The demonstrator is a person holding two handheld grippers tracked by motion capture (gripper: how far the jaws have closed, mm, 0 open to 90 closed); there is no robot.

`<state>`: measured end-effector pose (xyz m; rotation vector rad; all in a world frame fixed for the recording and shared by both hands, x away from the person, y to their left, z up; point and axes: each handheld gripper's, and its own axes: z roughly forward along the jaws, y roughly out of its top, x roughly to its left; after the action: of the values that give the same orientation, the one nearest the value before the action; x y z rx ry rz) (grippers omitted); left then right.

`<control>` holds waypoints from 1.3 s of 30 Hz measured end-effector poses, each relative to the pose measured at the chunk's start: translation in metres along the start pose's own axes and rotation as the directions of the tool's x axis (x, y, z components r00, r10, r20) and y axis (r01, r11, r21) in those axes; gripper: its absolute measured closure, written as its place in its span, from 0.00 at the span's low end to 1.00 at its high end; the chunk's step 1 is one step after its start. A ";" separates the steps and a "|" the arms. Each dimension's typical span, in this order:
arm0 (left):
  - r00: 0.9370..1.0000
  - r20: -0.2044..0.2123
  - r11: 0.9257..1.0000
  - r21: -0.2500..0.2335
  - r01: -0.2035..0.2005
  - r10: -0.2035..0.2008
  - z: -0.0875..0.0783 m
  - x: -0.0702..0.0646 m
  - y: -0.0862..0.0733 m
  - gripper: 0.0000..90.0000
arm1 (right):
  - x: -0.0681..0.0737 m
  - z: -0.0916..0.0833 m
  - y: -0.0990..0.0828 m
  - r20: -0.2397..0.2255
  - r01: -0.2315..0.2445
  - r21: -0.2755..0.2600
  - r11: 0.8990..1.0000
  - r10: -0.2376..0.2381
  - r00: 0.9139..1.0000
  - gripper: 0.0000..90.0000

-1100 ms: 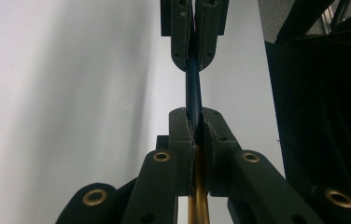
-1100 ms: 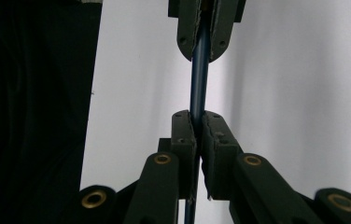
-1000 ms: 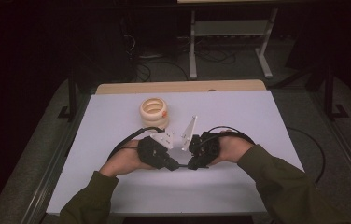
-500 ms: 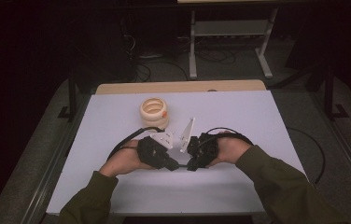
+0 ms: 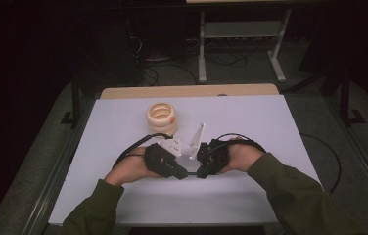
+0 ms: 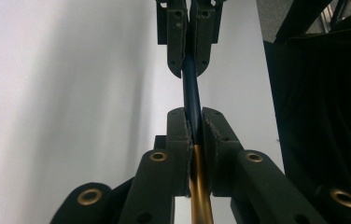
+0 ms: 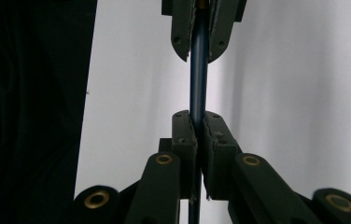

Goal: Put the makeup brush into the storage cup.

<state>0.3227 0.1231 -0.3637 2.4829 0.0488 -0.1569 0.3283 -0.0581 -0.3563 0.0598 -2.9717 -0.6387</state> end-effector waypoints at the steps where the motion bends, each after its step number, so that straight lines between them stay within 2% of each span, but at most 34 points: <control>1: 1.000 -0.004 1.000 -0.007 0.010 -0.010 0.000 0.000 0.000 0.85 | 0.000 -0.001 0.000 0.001 0.002 0.001 1.000 -0.002 1.000 0.93; 4: 1.000 -0.017 1.000 -0.026 0.016 -0.016 -0.002 0.002 -0.002 0.76 | -0.001 -0.003 -0.001 0.020 0.008 -0.002 1.000 -0.008 1.000 0.93; 11: 0.999 -0.034 0.996 -0.082 0.034 -0.037 -0.011 0.003 -0.006 0.58 | -0.001 -0.005 -0.012 0.034 -0.020 -0.048 0.999 0.022 0.999 0.93; 14: 0.998 -0.042 0.993 -0.108 0.050 -0.055 -0.013 0.004 -0.008 0.55 | -0.001 -0.006 -0.020 0.031 -0.043 -0.086 0.995 0.046 0.998 0.93; 16: 0.997 -0.049 0.990 -0.128 0.054 -0.061 -0.014 0.005 -0.010 0.54 | -0.001 -0.006 -0.024 0.041 -0.040 -0.108 0.993 0.044 0.998 0.93; 22: 0.995 -0.063 0.984 -0.164 0.067 -0.078 -0.021 0.006 -0.013 0.51 | 0.001 -0.005 -0.041 0.047 -0.078 -0.187 0.979 0.088 0.995 0.93; 29: 0.994 -0.068 0.978 -0.195 0.069 -0.084 -0.025 0.007 -0.015 0.50 | 0.002 -0.004 -0.058 0.055 -0.113 -0.275 0.955 0.133 0.990 0.93; 33: 0.993 -0.071 0.975 -0.209 0.076 -0.092 -0.024 0.008 -0.017 0.51 | 0.003 -0.003 -0.064 0.065 -0.126 -0.329 0.936 0.156 0.986 0.93; 34: 0.993 -0.071 0.975 -0.209 0.076 -0.092 -0.024 0.008 -0.017 0.51 | 0.003 -0.003 -0.064 0.065 -0.126 -0.329 0.936 0.156 0.986 0.93; 35: 0.992 -0.068 0.971 -0.223 0.087 -0.104 -0.024 0.008 -0.018 0.52 | 0.004 -0.004 -0.068 0.076 -0.128 -0.374 0.919 0.167 0.983 0.93; 36: 0.992 -0.070 0.970 -0.226 0.088 -0.106 -0.024 0.009 -0.018 0.53 | 0.004 -0.004 -0.069 0.083 -0.128 -0.388 0.913 0.173 0.981 0.93; 37: 0.992 -0.070 0.970 -0.226 0.088 -0.106 -0.024 0.009 -0.018 0.53 | 0.004 -0.004 -0.069 0.083 -0.128 -0.388 0.913 0.173 0.981 0.93; 38: 0.992 -0.075 0.970 -0.227 0.086 -0.105 -0.024 0.009 -0.018 0.54 | 0.004 -0.004 -0.070 0.081 -0.134 -0.414 0.900 0.183 0.980 0.93; 39: 0.992 -0.075 0.970 -0.227 0.086 -0.105 -0.024 0.009 -0.018 0.55 | 0.004 -0.004 -0.070 0.081 -0.134 -0.414 0.900 0.183 0.980 0.93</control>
<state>0.3329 0.1515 -0.3568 2.2622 0.2119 -0.0788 0.3263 -0.1240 -0.3812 -0.2595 -2.8383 -1.2588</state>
